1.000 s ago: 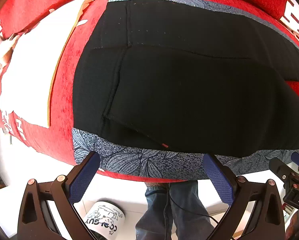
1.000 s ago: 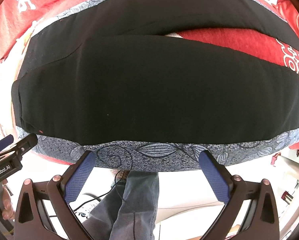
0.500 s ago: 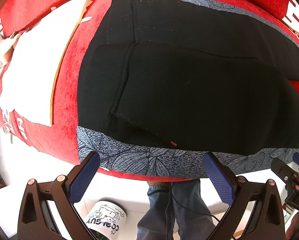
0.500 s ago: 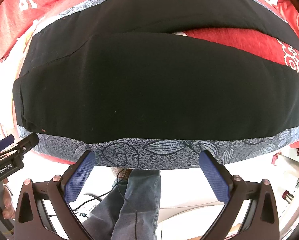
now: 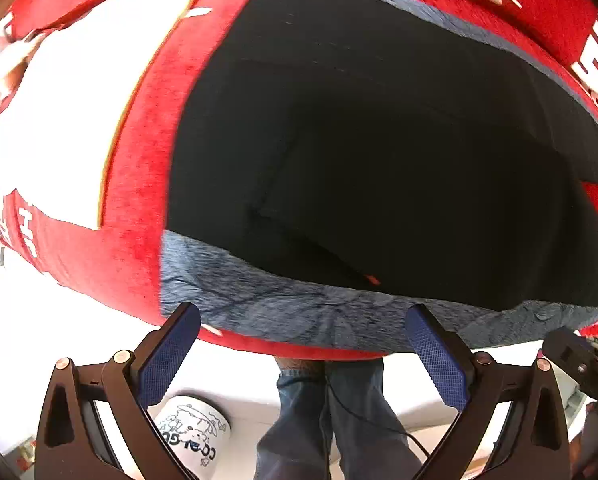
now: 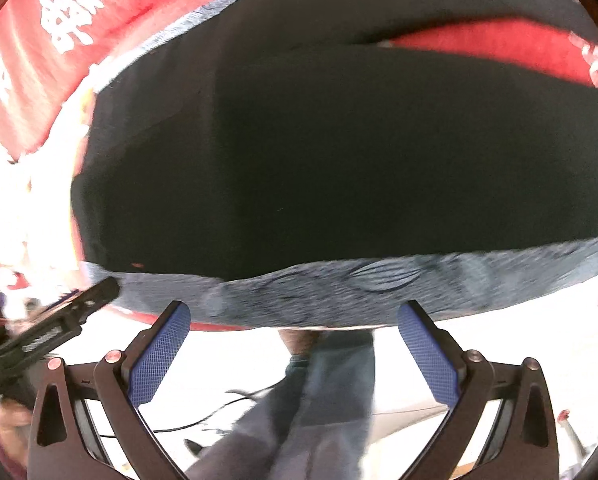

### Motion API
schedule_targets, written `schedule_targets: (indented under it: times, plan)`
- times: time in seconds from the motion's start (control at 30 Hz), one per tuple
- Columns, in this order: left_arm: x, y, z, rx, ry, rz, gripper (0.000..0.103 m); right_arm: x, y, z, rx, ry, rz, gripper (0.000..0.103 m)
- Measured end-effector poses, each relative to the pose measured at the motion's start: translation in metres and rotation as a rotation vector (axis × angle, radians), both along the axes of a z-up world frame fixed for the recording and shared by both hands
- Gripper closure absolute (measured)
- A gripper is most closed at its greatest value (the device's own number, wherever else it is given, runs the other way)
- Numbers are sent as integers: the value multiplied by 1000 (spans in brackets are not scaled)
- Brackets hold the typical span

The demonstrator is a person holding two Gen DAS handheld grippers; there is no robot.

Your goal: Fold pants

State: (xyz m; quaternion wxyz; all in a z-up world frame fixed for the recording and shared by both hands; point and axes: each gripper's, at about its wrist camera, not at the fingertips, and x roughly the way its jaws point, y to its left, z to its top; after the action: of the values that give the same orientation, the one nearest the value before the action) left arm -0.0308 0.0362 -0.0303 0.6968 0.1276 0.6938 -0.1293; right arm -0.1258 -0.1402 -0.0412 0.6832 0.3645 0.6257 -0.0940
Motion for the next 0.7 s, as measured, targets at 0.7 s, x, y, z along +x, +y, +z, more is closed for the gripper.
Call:
schedule_targets:
  times: [0.7]
  plan:
    - [-12, 78, -26, -384, 139, 200, 0, -13, 63, -83, 486, -255, -163, 36]
